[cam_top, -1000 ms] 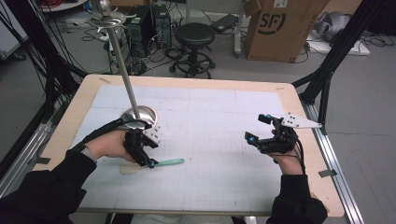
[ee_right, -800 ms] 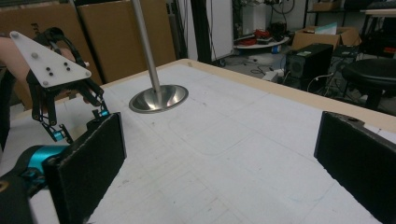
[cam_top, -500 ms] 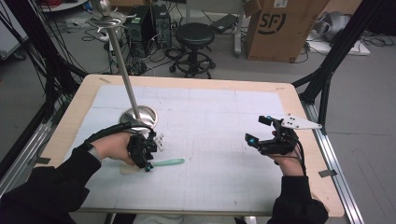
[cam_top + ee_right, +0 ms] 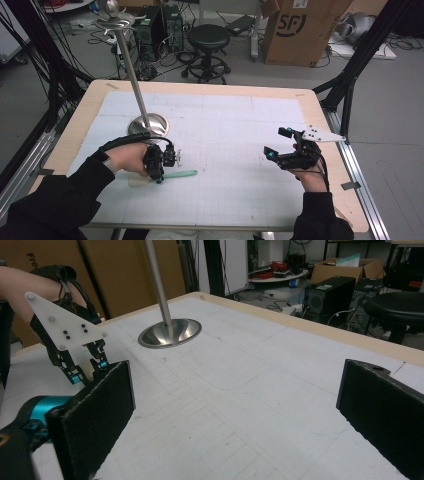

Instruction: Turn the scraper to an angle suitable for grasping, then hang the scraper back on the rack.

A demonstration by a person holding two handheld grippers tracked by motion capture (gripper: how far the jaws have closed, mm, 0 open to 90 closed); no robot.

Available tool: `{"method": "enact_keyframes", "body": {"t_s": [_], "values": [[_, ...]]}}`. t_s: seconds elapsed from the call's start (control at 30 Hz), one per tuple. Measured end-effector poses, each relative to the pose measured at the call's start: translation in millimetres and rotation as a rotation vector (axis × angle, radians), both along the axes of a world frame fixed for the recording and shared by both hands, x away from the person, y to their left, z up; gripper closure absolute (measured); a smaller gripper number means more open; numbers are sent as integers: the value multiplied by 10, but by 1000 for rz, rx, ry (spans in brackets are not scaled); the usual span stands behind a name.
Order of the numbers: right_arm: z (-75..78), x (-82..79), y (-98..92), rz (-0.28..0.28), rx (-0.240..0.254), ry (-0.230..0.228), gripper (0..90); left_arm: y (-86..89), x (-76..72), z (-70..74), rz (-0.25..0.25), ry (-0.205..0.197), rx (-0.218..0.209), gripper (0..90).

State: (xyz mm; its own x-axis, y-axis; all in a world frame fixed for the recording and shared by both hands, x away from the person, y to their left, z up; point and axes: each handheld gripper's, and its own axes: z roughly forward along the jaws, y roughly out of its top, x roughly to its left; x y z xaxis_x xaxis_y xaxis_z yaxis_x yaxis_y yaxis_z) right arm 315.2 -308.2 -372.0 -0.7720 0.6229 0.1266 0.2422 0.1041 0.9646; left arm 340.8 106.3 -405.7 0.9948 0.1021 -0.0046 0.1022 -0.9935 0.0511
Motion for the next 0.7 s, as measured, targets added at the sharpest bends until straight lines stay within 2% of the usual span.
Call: {"method": "enact_keyframes", "body": {"t_s": [0.17, 0.23, 0.37, 0.4, 0.43, 0.47, 0.5, 0.53, 0.57, 0.6, 0.63, 0.67, 0.7], "values": [[0, -21, -15, -7, 8, 4, 9, 14, -27, 8, -19, -18, -9, 806], [-3, -32, -16, -1, 1, 5, 9, 29, -11, 34, 17, -36, -23, 805], [5, -39, -40, -8, 5, -2, 9, 108, 15, 141, 53, -52, -93, 806], [7, -44, -46, -10, 9, 6, 9, 168, 27, 205, 76, -57, -124, 806], [7, -44, -46, -10, 9, 6, 9, 168, 27, 205, 76, -57, -124, 806], [5, -35, -61, -15, 13, 1, 9, 204, 34, 236, 85, -61, -141, 806], [4, -32, -66, -15, 16, 3, 9, 285, 50, 300, 105, -68, -186, 806], [2, -30, -67, -17, 16, 5, 9, 285, 50, 300, 105, -68, -186, 806], [0, -28, -67, -18, 14, 6, 9, 366, 65, 357, 128, -74, -236, 806], [-4, -23, -65, -18, 11, 5, 9, 366, 65, 357, 128, -74, -236, 806], [-7, -24, -57, -16, 10, 10, 9, 449, 79, 408, 153, -66, -285, 806], [-7, -24, -57, -16, 10, 10, 9, 449, 79, 408, 153, -66, -285, 806], [-11, -20, -48, -12, 2, 9, 9, 486, 75, 424, 168, -65, -319, 806]]}}
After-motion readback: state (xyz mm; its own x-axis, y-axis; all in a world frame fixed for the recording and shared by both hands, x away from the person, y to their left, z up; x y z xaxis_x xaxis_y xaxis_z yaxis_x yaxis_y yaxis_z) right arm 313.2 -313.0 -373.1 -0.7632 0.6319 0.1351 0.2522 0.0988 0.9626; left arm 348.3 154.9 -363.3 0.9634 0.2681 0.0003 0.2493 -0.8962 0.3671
